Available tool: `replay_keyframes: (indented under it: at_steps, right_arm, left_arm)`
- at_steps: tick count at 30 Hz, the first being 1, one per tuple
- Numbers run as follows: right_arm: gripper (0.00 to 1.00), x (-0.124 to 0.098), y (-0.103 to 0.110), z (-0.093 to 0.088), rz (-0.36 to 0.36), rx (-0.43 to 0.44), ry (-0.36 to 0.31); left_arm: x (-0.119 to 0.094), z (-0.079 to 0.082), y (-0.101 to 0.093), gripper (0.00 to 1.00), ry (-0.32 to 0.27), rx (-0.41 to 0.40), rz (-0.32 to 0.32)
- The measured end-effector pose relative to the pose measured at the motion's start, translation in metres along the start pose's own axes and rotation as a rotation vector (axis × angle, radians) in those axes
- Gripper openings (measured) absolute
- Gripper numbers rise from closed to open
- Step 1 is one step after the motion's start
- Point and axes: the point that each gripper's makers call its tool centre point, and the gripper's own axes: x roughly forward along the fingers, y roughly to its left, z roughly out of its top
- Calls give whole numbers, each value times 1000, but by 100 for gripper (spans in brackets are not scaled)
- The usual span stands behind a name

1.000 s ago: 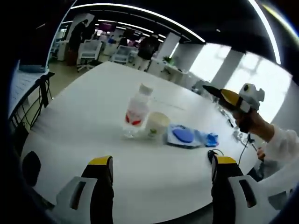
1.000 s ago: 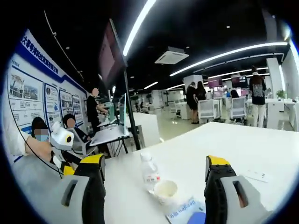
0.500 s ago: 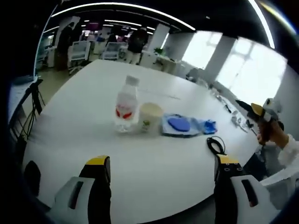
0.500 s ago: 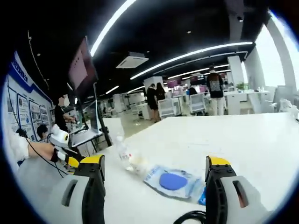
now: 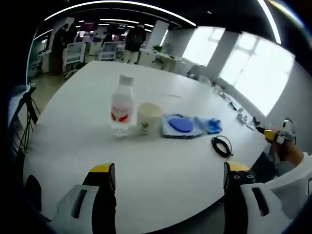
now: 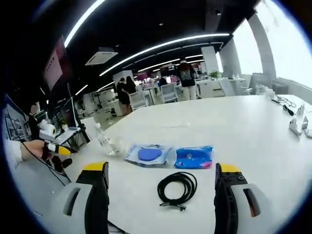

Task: Arrange the tabletop items into an orderly group along one side of the table until the central work area is clear of visible clutter.

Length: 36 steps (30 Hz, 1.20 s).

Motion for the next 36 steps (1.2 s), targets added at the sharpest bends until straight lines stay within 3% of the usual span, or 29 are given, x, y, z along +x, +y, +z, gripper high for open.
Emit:
replay_keyframes:
  at_steps: [16,36]
  right_arm:
    - [86,-13,-20,-44,-44,83,132]
    - [81,-4,-17,-59,-31,101,191]
  left_arm:
    - [2,-9,-3,87,45,31,7]
    - [2,-11,4,85,62,34,7]
